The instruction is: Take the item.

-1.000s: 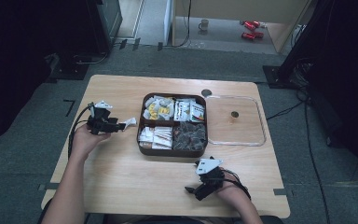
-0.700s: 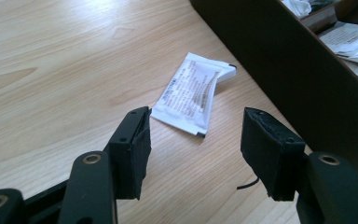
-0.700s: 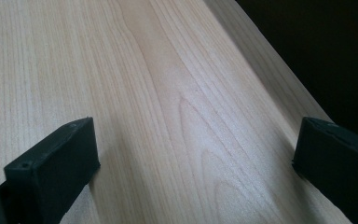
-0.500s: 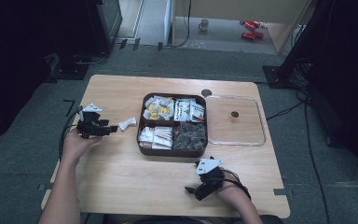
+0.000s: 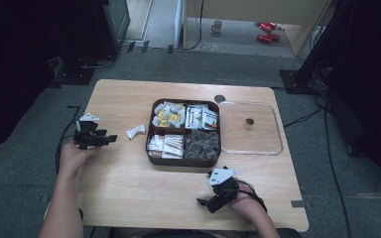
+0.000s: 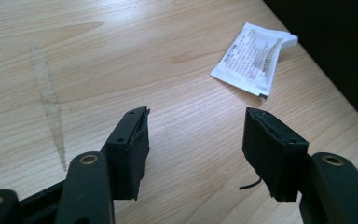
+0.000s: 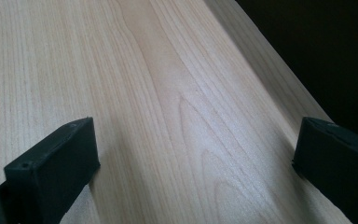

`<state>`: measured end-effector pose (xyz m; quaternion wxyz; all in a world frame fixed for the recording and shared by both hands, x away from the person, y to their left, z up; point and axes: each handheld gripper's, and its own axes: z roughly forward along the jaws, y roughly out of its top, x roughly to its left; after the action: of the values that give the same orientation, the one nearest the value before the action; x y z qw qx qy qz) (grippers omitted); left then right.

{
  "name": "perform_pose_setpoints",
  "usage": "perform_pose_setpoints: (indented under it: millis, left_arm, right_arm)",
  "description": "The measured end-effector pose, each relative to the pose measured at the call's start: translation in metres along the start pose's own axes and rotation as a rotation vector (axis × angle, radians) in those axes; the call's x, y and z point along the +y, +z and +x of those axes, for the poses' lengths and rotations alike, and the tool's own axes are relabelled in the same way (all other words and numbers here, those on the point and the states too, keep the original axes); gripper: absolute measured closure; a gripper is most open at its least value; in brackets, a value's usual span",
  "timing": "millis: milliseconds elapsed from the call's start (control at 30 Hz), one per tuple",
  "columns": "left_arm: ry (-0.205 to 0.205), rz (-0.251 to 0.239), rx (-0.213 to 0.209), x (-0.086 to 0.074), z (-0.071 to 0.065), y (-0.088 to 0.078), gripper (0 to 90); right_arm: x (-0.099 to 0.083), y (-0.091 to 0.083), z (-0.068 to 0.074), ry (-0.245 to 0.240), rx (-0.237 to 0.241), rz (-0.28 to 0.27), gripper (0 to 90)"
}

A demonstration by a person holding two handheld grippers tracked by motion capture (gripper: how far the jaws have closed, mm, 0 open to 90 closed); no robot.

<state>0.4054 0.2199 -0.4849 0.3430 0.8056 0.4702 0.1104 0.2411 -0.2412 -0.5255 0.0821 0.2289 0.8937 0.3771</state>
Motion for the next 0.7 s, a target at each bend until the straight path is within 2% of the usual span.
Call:
perform_pose_setpoints:
  millis: [267,400,600,700]
  left_arm:
    - [0.006,0.01,0.025,-0.005,0.008,0.001,39.9]
    - [-0.004,0.037,0.019,-0.01,0.012,0.006,40.1]
    - [-0.008,-0.003,0.023,-0.015,0.016,0.006,38.4]
    - [0.038,-0.031,0.052,-0.019,0.015,0.008,36.3]
  right_arm:
    - [0.0,0.0,0.0,0.0,0.0,0.0,0.0]
    - [0.0,0.0,0.0,0.0,0.0,0.0,0.0]
    - [0.0,0.0,0.0,0.0,0.0,0.0,0.0]
    - [0.0,0.0,0.0,0.0,0.0,0.0,0.0]
